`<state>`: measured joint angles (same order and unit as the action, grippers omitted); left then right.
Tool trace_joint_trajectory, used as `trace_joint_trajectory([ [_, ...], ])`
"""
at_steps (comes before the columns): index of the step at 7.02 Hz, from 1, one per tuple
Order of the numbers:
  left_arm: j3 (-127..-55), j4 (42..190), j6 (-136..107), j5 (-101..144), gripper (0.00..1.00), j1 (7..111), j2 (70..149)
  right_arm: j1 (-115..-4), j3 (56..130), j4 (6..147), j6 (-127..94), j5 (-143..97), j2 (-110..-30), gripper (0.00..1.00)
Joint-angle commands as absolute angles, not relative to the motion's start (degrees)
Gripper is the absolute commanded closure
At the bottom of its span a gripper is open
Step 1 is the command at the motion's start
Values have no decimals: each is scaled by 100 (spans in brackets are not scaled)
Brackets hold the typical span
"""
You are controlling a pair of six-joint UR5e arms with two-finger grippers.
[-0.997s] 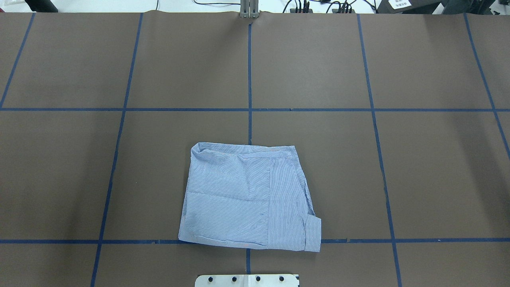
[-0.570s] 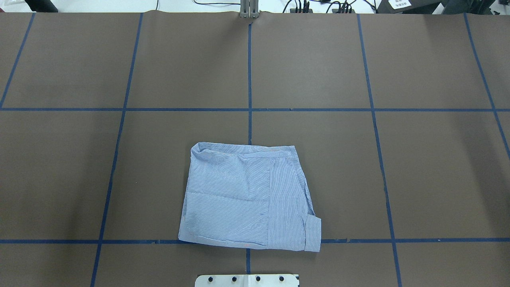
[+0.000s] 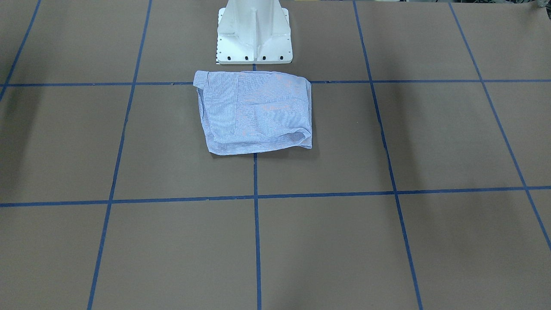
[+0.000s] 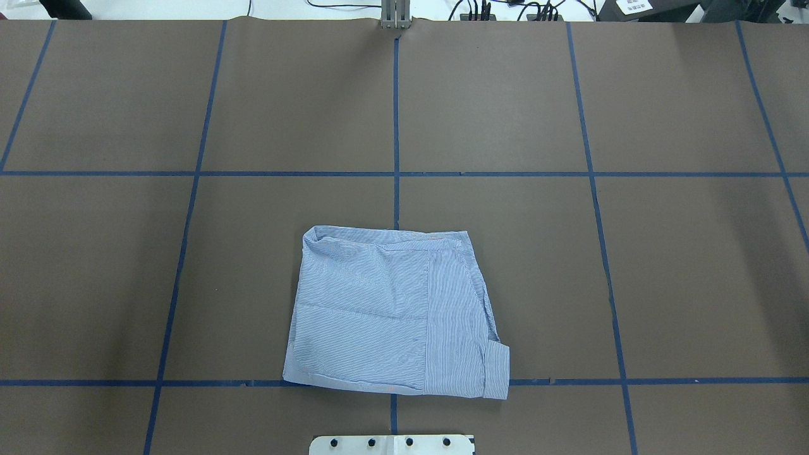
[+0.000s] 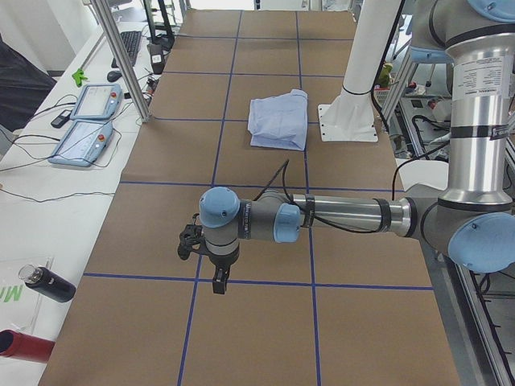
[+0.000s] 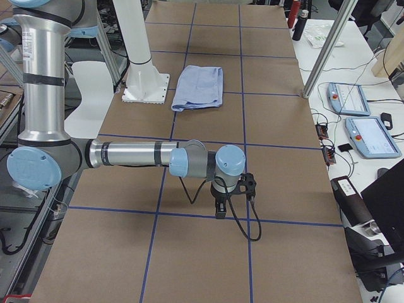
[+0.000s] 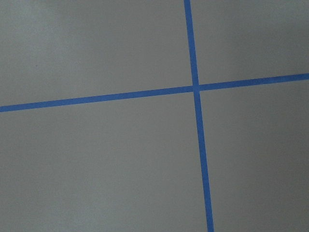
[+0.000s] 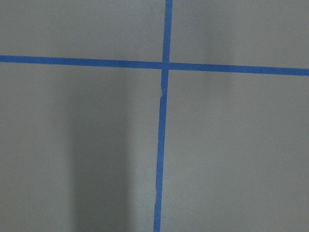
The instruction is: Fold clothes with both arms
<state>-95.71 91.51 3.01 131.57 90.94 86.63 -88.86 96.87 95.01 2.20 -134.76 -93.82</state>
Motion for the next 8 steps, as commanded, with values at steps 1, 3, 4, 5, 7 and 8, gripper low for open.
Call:
trace_joint_trajectory([
  [1, -9580, 9211, -322, 13166, 1, 9088, 8675, -8886, 9712, 9501, 114, -13474, -9378, 0],
  [3, -9571, 9202, -343, 13289, 1, 9097, 8675, -8886, 9712, 9492, 114, -13474, -9378, 0],
  [4, -9571, 9202, -343, 13289, 1, 9097, 8675, -8886, 9703, 9492, 114, -13474, -9378, 0],
  [5, -9571, 9202, -343, 13289, 1, 9097, 8675, -8886, 9703, 9492, 114, -13474, -9378, 0],
  [7, -9563, 9202, -343, 13289, 1, 9097, 8675, -8886, 9703, 9492, 114, -13474, -9369, 0],
  [8, -9562, 9202, -343, 13289, 1, 9097, 8675, -8886, 9703, 9492, 149, -13491, -9334, 0],
])
